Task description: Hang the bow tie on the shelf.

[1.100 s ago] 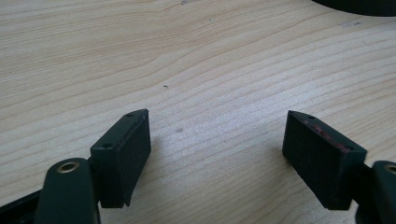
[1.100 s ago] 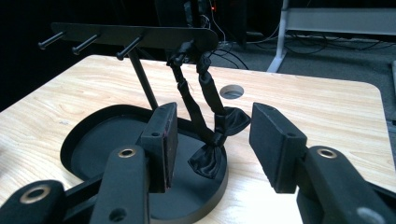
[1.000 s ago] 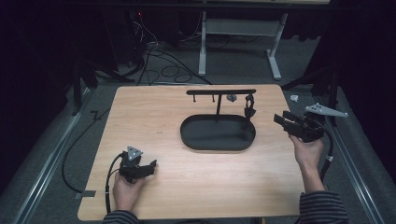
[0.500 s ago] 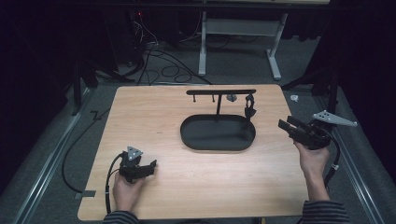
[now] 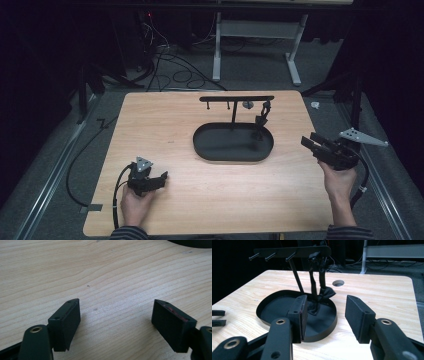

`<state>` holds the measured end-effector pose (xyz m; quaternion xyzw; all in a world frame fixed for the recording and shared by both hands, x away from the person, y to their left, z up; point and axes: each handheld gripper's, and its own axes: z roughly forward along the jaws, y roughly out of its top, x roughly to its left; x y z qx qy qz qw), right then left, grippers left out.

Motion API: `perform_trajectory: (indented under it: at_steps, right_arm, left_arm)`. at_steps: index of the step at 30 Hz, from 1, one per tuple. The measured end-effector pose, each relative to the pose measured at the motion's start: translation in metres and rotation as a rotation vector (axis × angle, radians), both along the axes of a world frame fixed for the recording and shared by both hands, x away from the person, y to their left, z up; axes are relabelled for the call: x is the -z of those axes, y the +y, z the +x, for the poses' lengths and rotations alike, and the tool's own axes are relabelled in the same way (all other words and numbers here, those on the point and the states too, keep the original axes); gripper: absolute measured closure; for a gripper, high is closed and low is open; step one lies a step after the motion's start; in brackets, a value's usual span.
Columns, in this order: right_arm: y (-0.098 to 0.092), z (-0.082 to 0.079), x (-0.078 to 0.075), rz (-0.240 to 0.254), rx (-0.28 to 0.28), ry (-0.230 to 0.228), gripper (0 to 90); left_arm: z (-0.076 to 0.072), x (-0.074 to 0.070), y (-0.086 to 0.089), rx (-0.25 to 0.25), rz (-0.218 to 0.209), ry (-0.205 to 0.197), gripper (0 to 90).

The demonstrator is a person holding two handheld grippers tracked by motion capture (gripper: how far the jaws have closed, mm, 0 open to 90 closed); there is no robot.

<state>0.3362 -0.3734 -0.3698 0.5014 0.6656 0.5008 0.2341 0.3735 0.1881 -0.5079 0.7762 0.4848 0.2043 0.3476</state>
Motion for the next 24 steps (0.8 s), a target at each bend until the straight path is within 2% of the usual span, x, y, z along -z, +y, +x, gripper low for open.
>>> perform_trajectory:
  at_steps: [11, 24]
  right_arm:
    - [-0.001, -0.011, 0.008, 0.005, -0.008, 0.017, 54.4]
    - [0.012, -0.018, 0.019, -0.003, -0.045, 0.035, 54.4]
  left_arm:
    - [0.0, 0.0, 0.0, 0.0, 0.001, 0.0, 23.7]
    - [0.0, 0.0, 0.0, 0.0, 0.001, 0.0, 23.7]
